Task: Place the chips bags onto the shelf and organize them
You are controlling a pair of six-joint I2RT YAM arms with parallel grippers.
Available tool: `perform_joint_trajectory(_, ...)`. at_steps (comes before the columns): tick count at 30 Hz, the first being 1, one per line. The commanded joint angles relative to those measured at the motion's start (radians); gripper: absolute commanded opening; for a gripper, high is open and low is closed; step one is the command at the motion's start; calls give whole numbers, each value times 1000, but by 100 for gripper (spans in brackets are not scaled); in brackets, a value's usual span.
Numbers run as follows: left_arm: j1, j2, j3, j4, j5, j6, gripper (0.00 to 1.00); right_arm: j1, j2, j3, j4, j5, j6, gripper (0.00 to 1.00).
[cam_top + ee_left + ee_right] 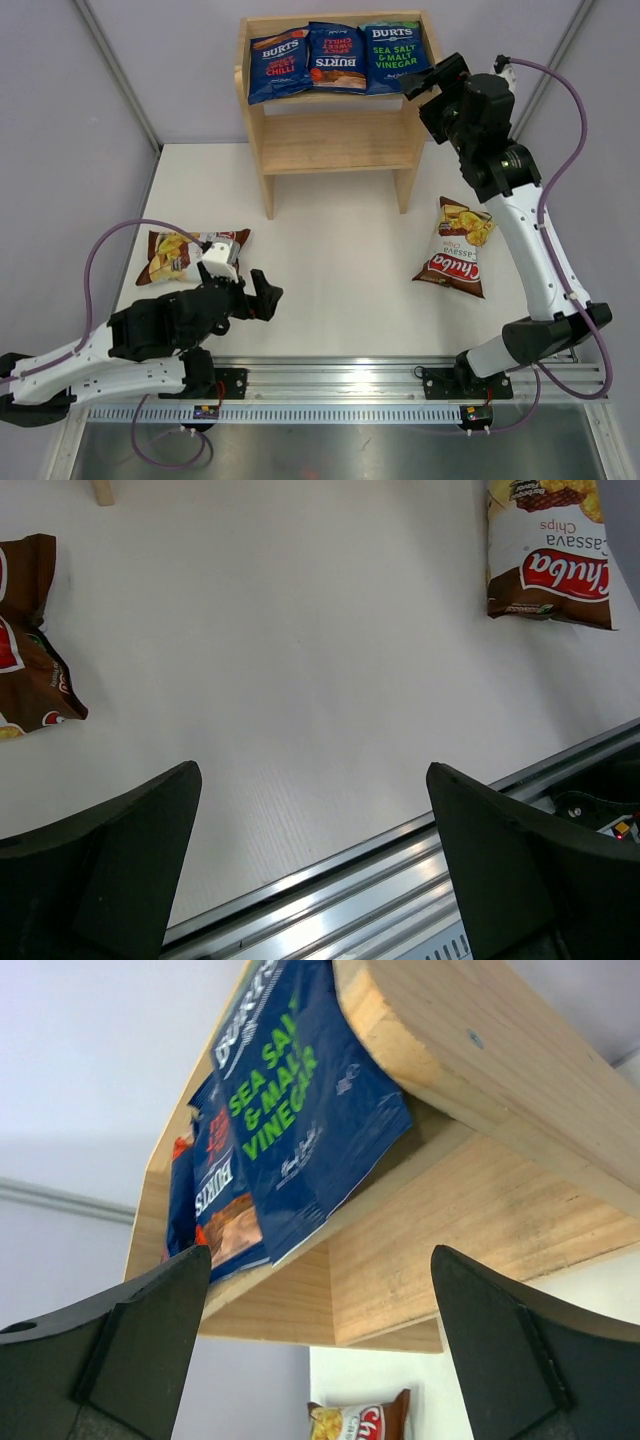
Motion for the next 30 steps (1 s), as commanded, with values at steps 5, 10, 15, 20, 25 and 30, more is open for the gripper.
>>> perform_joint_trajectory(5,187,196,102,27,36,54,99,-8,-196,-53,-51,-226,-289,100)
perform_joint_trajectory(10,539,232,71,130,221,112,99,-6,-384,-312,-145,-305,-458,99)
perform_joint_trajectory(15,715,120,8,125,188,90,99,-6,-662,-599,-111,-326,-514,99)
perform_joint_trajectory(20,1030,136,-30,128,333,150,99,-8,-860,-793,-74,-522,-518,99)
perform_joint_trajectory(25,1353,225,-76,153,539,70,99,-8,-923,-923,-13,-680,-490,99)
perform_joint_trajectory(30,1545,218,-197,241,576,-85,99,-6,-924,-980,21,-762,-475,99)
